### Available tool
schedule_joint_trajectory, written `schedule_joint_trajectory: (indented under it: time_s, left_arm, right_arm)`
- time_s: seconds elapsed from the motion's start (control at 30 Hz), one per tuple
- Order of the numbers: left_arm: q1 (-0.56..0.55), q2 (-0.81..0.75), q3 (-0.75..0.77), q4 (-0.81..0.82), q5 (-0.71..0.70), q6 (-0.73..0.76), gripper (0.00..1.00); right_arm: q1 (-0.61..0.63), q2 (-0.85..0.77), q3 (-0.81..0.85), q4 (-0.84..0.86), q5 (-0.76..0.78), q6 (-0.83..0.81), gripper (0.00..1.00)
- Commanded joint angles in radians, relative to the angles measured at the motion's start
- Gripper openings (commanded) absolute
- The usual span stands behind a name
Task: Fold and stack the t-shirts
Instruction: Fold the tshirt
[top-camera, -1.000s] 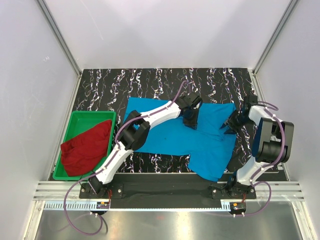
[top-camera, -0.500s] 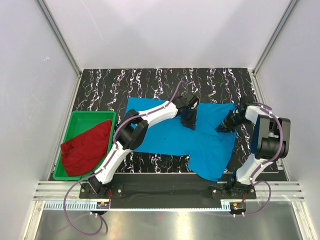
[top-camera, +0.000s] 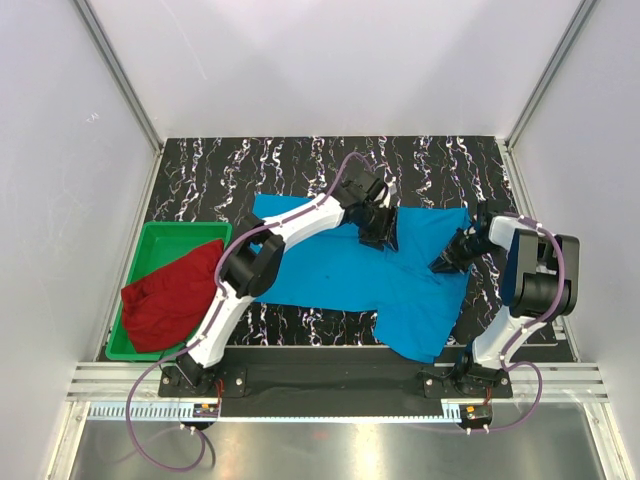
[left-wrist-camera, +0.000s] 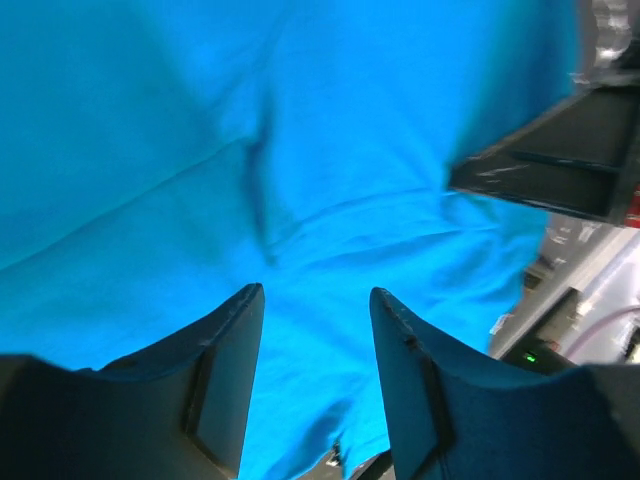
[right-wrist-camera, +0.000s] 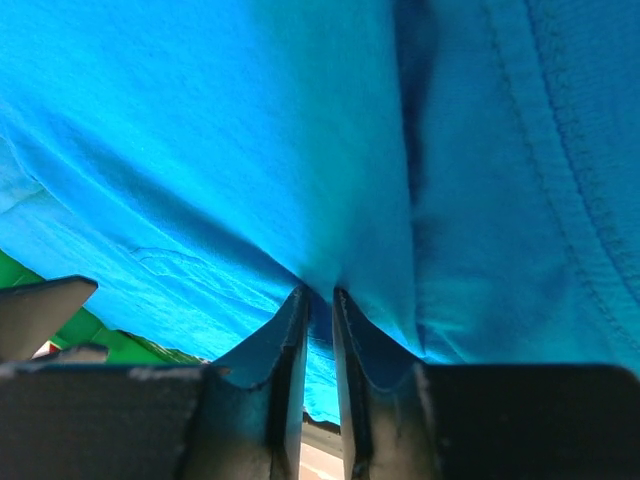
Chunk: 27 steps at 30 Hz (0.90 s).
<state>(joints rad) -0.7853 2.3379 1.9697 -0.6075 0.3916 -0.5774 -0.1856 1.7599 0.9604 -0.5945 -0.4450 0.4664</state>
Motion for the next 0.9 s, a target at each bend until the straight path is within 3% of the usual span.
schedule_joint_trajectory:
  time_s: [0.0, 0.27, 0.87]
  left_arm:
    - [-0.006, -0.022, 0.050, 0.056, 0.122, -0.012, 0.52]
    - [-0.022, 0.047, 0.081, -0.018, 0.014, -0.018, 0.46]
    - [-0.031, 0.100, 0.090, -0.060, -0.082, -0.021, 0.36]
  right_arm:
    - [0.003, -0.049, 0.008, -0.037, 0.035, -0.026, 0.26]
    - [0.003, -0.086, 0.084, -0.085, 0.094, -0.037, 0.35]
    - [0.003, 0.024, 0.081, -0.019, 0.109, -0.012, 0.34]
